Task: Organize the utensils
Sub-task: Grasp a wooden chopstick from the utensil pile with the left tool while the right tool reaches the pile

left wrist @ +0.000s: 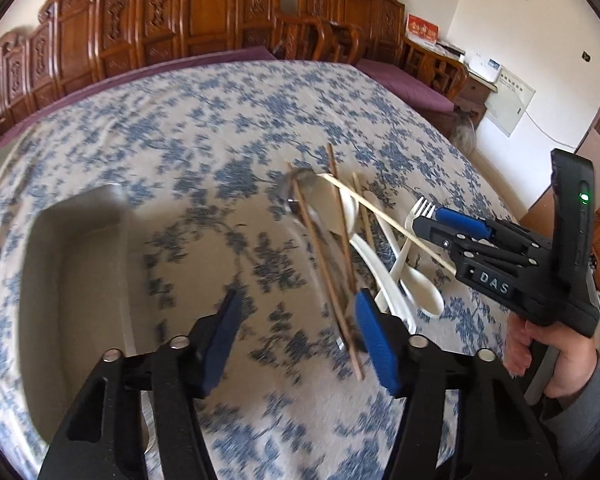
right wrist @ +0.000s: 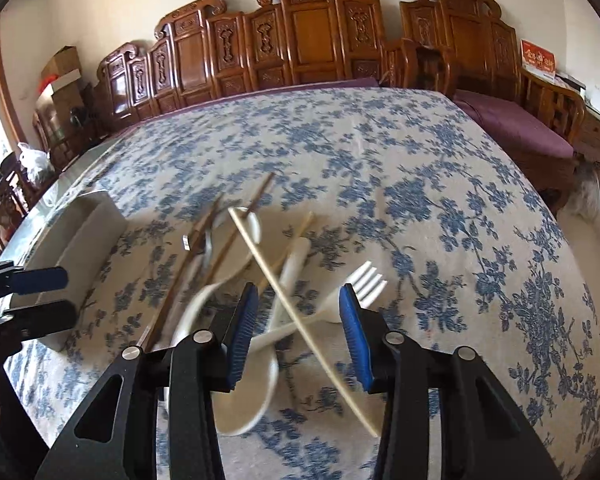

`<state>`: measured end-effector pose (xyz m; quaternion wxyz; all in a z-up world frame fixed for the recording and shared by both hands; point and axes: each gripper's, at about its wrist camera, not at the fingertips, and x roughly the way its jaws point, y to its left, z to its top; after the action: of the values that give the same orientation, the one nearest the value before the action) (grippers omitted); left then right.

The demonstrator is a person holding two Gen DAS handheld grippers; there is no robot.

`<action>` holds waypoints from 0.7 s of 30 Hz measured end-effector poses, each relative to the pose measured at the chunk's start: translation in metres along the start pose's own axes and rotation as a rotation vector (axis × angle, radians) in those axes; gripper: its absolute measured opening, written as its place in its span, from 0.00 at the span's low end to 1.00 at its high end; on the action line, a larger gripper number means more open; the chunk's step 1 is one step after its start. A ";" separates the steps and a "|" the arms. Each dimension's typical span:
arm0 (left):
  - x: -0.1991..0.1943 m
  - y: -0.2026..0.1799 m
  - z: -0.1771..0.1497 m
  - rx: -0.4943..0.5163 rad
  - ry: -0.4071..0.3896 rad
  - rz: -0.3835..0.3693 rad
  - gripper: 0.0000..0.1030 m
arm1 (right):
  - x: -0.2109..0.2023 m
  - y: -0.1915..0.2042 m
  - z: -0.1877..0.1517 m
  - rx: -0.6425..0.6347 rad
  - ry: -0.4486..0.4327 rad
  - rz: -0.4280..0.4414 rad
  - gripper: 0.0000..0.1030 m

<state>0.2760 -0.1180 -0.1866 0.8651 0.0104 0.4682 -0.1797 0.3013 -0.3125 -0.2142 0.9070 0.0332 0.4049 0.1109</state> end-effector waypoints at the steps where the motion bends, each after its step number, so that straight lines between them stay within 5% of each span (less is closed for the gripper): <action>1: 0.007 -0.003 0.003 0.002 0.008 -0.006 0.50 | 0.001 -0.002 0.000 0.004 0.002 -0.004 0.42; 8: 0.047 -0.009 0.018 -0.031 0.058 -0.015 0.29 | 0.001 -0.010 0.003 0.031 -0.006 -0.009 0.42; 21: 0.070 -0.009 0.023 -0.055 0.095 -0.009 0.09 | 0.008 -0.005 0.001 0.013 0.013 -0.006 0.42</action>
<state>0.3270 -0.1521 -0.2294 0.8410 -0.0070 0.5137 -0.1697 0.3081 -0.3158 -0.2196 0.9044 0.0371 0.4117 0.1056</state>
